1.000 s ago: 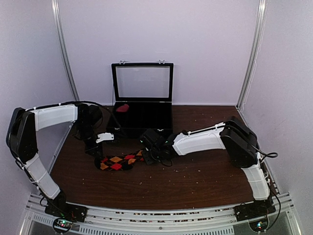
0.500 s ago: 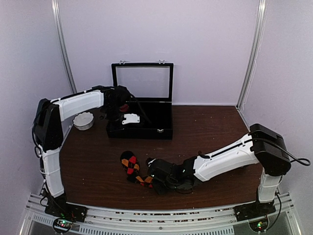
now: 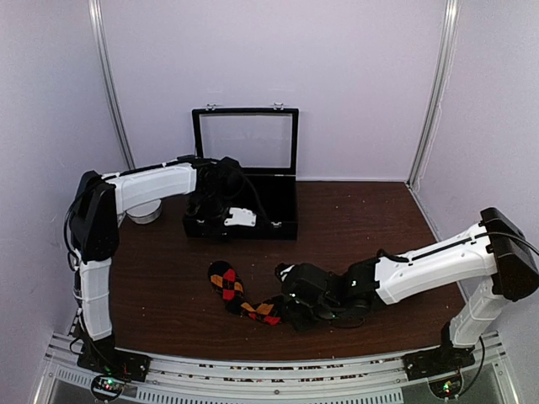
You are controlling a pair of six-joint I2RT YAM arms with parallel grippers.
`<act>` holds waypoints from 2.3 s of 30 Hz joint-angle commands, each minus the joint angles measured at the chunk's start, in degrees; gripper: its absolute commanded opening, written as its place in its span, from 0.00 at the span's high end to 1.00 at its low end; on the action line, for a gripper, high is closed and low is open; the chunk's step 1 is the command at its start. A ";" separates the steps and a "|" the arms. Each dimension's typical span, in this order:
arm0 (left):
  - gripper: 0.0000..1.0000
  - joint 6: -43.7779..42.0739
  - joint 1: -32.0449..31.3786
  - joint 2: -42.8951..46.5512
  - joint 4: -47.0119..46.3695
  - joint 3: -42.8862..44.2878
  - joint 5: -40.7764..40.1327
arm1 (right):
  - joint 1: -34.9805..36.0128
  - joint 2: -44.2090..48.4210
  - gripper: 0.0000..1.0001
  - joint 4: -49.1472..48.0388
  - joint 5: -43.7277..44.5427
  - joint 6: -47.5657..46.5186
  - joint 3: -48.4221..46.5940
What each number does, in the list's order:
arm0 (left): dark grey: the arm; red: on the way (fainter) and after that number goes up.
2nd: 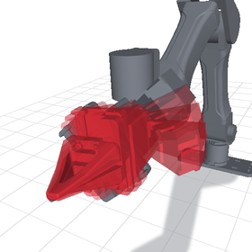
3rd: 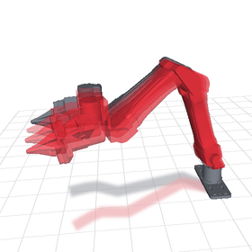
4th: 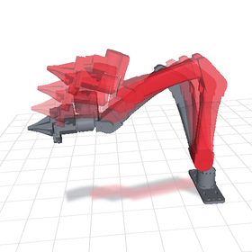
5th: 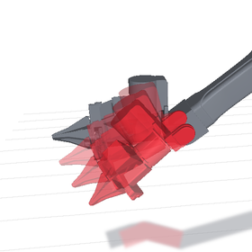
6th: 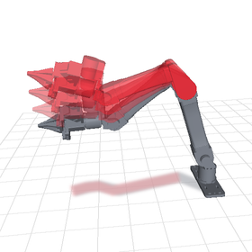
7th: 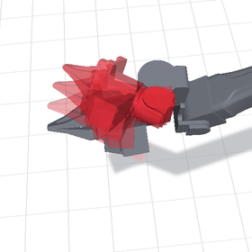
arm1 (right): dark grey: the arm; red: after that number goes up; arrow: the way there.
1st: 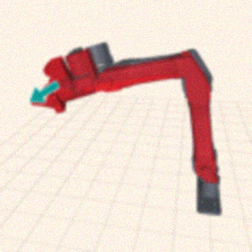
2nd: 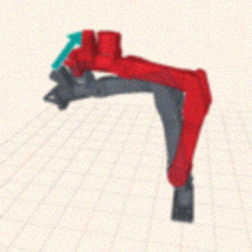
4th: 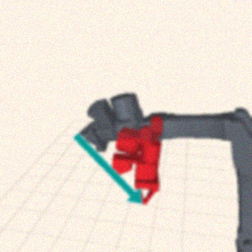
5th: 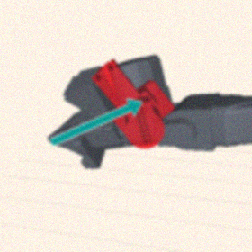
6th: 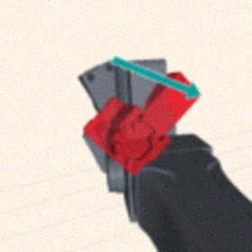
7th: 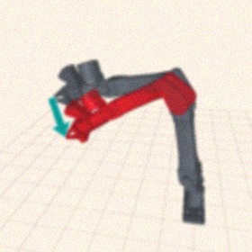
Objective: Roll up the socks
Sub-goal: Adjust the sock at the center of the board.
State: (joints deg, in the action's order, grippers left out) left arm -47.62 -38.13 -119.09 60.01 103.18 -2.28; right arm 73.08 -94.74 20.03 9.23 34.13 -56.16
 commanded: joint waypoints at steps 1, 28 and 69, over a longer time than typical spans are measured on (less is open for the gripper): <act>0.86 2.53 3.46 8.97 0.61 -12.37 6.16 | -0.62 -0.37 0.64 -4.64 -2.33 -10.82 -1.37; 0.90 6.72 -0.89 5.27 -14.59 -24.82 3.64 | -8.74 -12.46 0.92 -7.85 -5.29 -15.80 0.04; 0.89 5.33 -5.48 2.86 -5.69 -7.64 7.03 | -2.26 5.34 0.91 -0.46 -1.15 -10.00 8.94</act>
State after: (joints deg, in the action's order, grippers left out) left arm -45.17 -47.09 -122.54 50.39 101.03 0.30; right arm 71.26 -85.12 19.84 5.19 29.41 -44.99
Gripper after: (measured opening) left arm 0.121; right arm 0.106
